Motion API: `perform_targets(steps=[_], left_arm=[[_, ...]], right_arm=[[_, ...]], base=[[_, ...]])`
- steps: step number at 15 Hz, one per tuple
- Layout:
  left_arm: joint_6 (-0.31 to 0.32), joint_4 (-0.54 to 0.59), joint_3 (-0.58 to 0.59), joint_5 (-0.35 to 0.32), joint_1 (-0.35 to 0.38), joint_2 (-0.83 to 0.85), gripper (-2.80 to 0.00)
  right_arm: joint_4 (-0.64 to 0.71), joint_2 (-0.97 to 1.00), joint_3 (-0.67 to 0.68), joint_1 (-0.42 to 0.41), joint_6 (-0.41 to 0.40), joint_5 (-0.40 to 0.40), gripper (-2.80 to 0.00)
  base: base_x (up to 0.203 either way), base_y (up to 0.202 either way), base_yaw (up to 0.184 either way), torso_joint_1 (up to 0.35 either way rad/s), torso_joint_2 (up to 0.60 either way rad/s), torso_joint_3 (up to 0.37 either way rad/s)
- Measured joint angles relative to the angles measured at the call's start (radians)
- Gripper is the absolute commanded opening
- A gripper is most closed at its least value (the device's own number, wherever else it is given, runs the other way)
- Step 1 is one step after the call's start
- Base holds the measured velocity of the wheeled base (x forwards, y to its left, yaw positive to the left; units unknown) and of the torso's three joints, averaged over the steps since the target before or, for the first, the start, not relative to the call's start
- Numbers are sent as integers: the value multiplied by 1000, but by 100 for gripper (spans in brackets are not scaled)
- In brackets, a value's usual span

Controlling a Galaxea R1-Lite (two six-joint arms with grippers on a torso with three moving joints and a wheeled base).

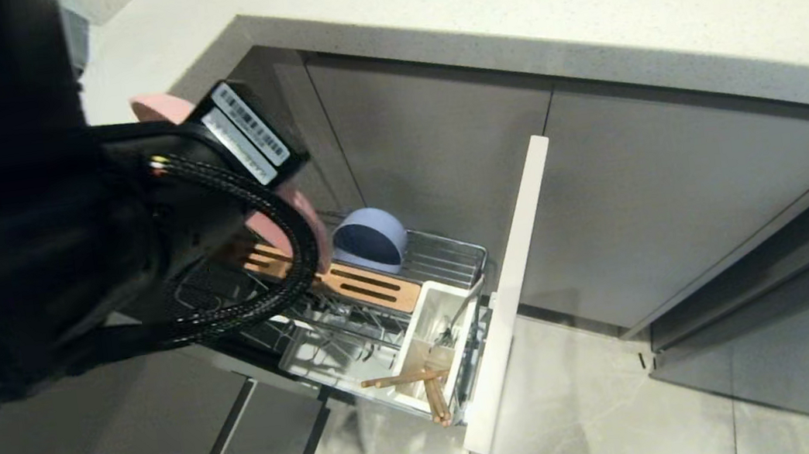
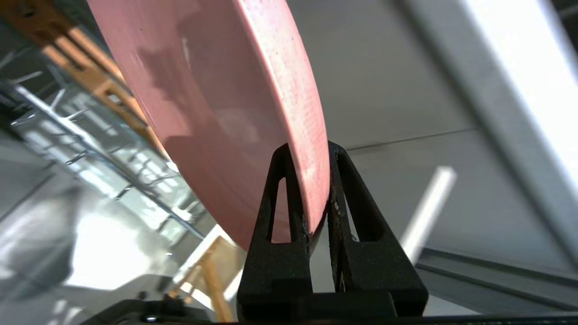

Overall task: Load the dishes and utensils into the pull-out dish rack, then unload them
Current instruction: Take the plate out of the cupboard

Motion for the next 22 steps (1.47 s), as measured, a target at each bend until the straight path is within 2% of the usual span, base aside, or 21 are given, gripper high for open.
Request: perform_targets(steps=[2,5,12,16,22], left_arm=[[20,25,-26,-2,-23,-55,-280],[88,29,-67,-6,-33,-141,-280],[296,-61,-112,-4,-21,-296,-280],[383,-62,-113,-7,97,-323,-280],[544,-37,-123,-19,379,-311,-280]], right_arm=[[0,0,0,0,0,0,-280],[0,0,0,0,0,0,-280],[0,0,0,0,0,0,-280],[0,0,0,0,0,0,-280],[0,0,0,0,0,0,-280]], base=[[0,0,0,0,0,0],[0,0,0,0,0,0],[0,0,0,0,0,0],[0,0,0,0,0,0],[0,0,0,0,0,0]])
